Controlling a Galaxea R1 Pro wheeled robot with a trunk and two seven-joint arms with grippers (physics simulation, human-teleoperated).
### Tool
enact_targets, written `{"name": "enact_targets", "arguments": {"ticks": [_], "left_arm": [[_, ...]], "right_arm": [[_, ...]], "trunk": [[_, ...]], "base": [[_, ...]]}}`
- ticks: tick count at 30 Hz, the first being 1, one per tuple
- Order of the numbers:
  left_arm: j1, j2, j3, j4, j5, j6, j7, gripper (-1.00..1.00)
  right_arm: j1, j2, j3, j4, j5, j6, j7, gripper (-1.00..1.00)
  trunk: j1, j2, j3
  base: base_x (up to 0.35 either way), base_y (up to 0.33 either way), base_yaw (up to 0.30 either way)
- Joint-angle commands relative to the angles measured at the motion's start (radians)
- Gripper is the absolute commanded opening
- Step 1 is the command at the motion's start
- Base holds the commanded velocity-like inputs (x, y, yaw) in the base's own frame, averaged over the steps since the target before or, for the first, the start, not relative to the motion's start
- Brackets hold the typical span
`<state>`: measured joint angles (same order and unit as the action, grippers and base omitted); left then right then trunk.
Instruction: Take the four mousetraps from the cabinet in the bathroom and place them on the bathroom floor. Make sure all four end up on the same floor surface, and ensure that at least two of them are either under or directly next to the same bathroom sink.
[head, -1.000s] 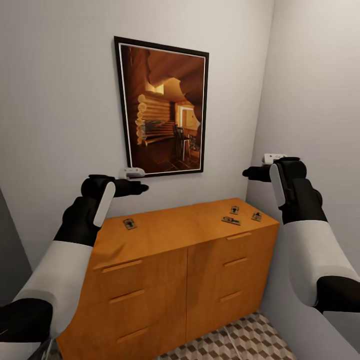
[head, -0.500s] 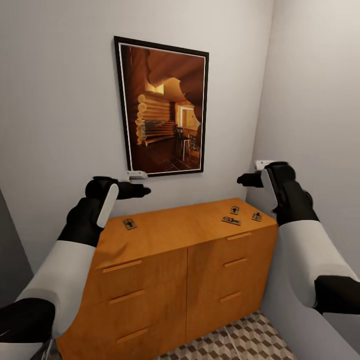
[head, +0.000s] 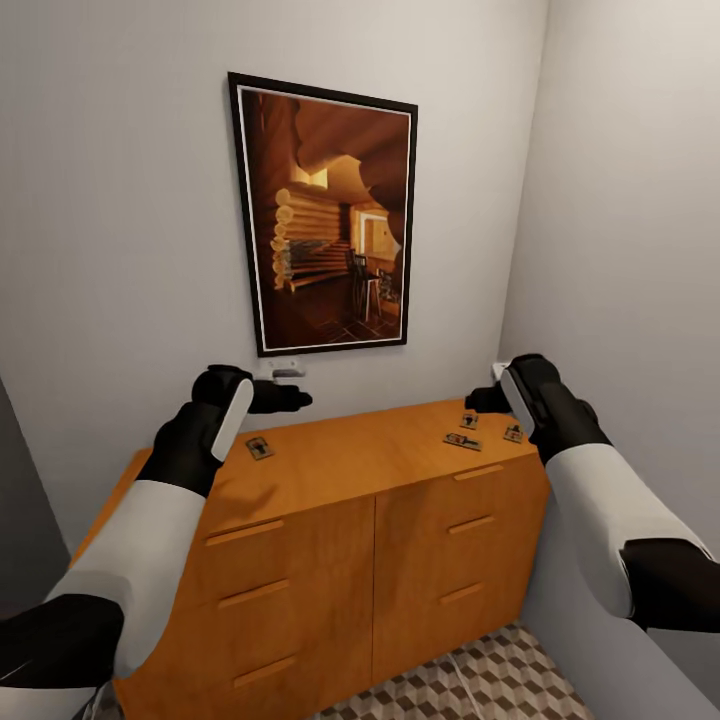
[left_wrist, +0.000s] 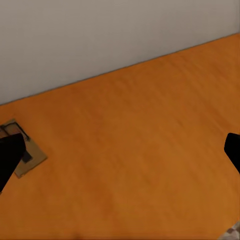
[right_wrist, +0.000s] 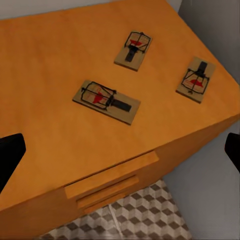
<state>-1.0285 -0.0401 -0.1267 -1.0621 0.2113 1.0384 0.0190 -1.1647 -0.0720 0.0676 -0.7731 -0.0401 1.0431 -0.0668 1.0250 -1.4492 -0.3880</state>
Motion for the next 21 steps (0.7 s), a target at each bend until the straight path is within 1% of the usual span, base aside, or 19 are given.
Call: {"name": "enact_targets", "arguments": {"ticks": [1, 14, 18, 21], "left_arm": [[-0.001, -0.001, 0.0, 0.003, 0.003, 0.004, 0.002, 1.0], [-0.001, -0.004, 0.0, 0.014, 0.005, 0.003, 0.001, 1.0], [-0.001, -0.004, 0.0, 0.016, 0.006, 0.002, 0.0, 1.0], [-0.001, -0.005, 0.0, 0.019, 0.006, -0.001, 0.0, 1.0]], "right_arm": [[-0.001, -0.001, 0.005, 0.004, -0.005, 0.004, -0.006, 1.0], [-0.001, -0.009, 0.003, 0.02, -0.007, 0.004, -0.006, 1.0], [-0.001, -0.011, 0.002, 0.021, -0.006, 0.004, -0.005, 1.0], [-0.001, -0.013, 0.001, 0.02, -0.006, 0.004, -0.004, 1.0]], "trunk": [[0.0, -0.001, -0.001], [0.0, -0.001, -0.001], [0.0, -0.001, -0.001], [0.0, -0.001, -0.001]], "base": [[0.0, 0.0, 0.0], [0.004, 0.0, 0.0], [0.131, 0.0, 0.0], [0.223, 0.0, 0.0]]}}
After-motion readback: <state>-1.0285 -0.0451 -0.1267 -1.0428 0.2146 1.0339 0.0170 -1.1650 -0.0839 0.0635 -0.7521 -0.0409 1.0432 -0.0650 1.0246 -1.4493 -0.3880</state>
